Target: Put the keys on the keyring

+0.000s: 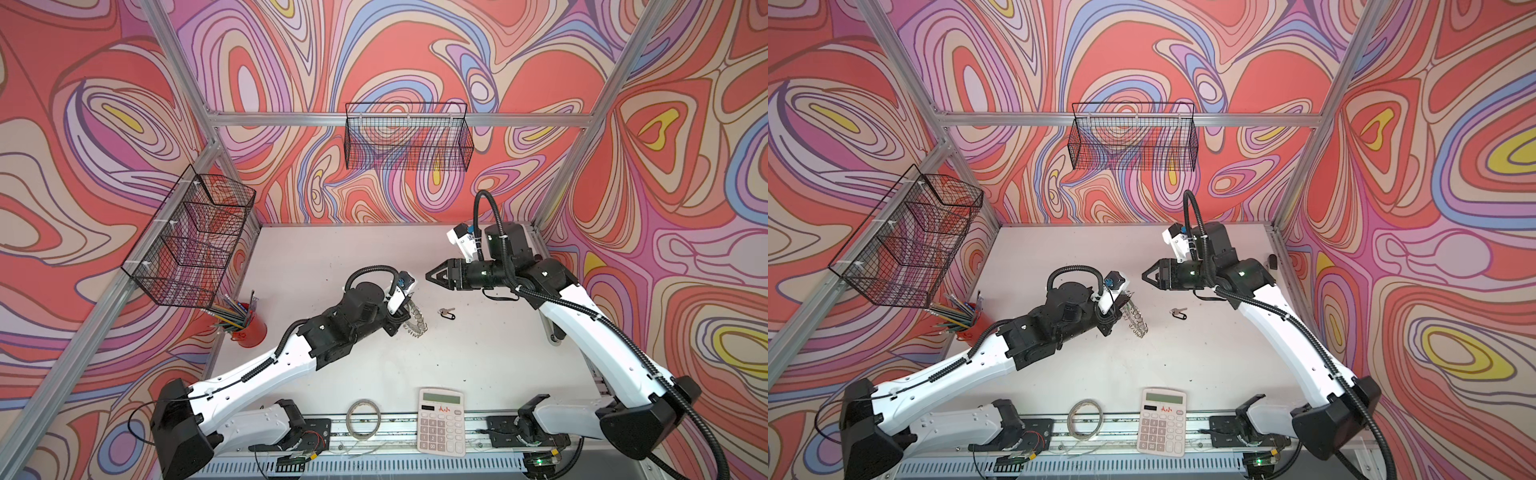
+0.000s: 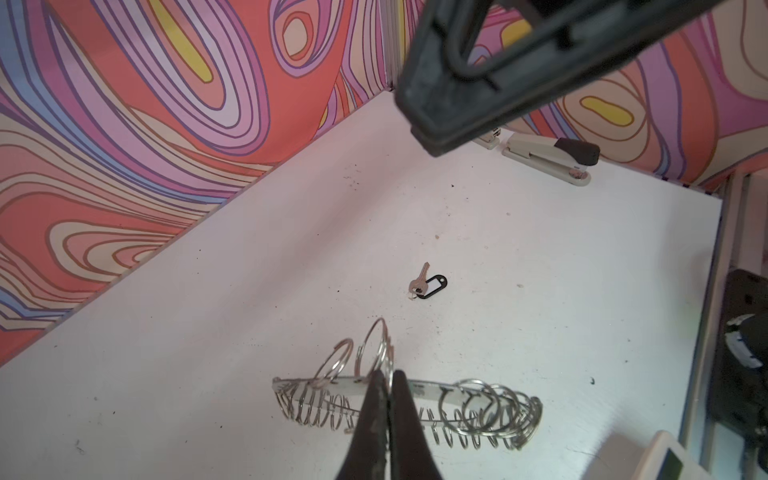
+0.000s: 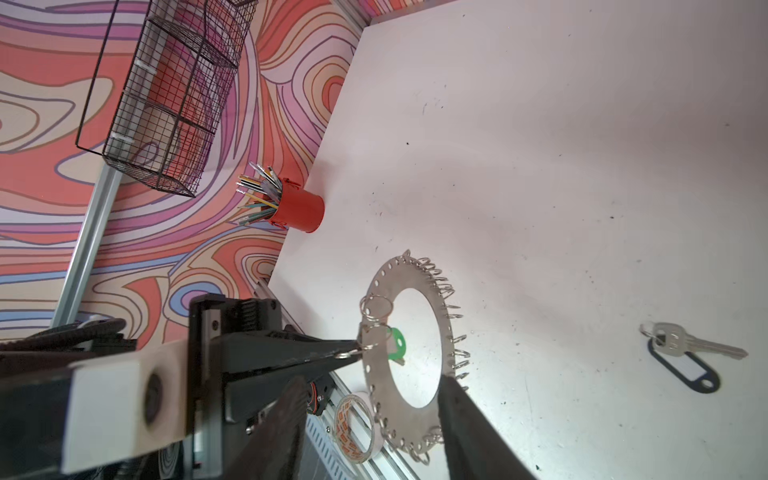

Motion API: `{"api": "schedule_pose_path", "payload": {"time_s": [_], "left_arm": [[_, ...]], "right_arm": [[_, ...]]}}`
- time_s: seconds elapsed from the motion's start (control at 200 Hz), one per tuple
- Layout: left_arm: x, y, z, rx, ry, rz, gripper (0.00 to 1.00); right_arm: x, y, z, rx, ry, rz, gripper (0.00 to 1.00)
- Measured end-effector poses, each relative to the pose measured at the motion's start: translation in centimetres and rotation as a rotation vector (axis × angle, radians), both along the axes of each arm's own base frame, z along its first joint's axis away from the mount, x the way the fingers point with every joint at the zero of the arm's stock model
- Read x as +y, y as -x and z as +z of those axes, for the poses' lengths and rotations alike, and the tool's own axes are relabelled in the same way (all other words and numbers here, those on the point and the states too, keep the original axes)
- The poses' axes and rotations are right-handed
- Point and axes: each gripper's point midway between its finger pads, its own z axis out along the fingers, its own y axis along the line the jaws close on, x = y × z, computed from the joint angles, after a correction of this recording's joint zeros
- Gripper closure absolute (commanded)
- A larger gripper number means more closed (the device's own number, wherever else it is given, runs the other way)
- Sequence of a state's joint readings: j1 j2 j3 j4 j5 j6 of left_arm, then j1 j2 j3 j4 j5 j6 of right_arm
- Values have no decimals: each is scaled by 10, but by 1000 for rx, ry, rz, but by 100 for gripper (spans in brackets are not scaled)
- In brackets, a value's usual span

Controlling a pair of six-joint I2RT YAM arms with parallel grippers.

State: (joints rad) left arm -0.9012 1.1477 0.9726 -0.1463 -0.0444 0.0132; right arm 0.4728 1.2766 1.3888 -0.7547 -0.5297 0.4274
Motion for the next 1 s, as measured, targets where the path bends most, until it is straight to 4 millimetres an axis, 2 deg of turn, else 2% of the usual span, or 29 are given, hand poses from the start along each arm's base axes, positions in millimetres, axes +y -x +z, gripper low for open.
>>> {"api": "schedule_pose_path", "payload": {"time_s": [0.145, 0.371, 0.571, 0.791, 1.002], "left_arm": [[-1, 1, 21, 88, 55, 35, 100], [-8, -4, 33, 202, 77, 89, 100], [-9, -2, 32, 263, 89, 106, 100], [-8, 1, 31, 316, 104, 118, 100], [-9, 3, 42, 335, 137, 117, 100]], "right_arm": [[-1, 7, 1, -115, 38, 24, 36], [39, 40, -17, -213, 117, 185, 32], [36, 31, -23, -273, 178, 167, 33], [35, 26, -38, -305, 218, 165, 41], [41, 25, -43, -331, 222, 185, 64]]}}
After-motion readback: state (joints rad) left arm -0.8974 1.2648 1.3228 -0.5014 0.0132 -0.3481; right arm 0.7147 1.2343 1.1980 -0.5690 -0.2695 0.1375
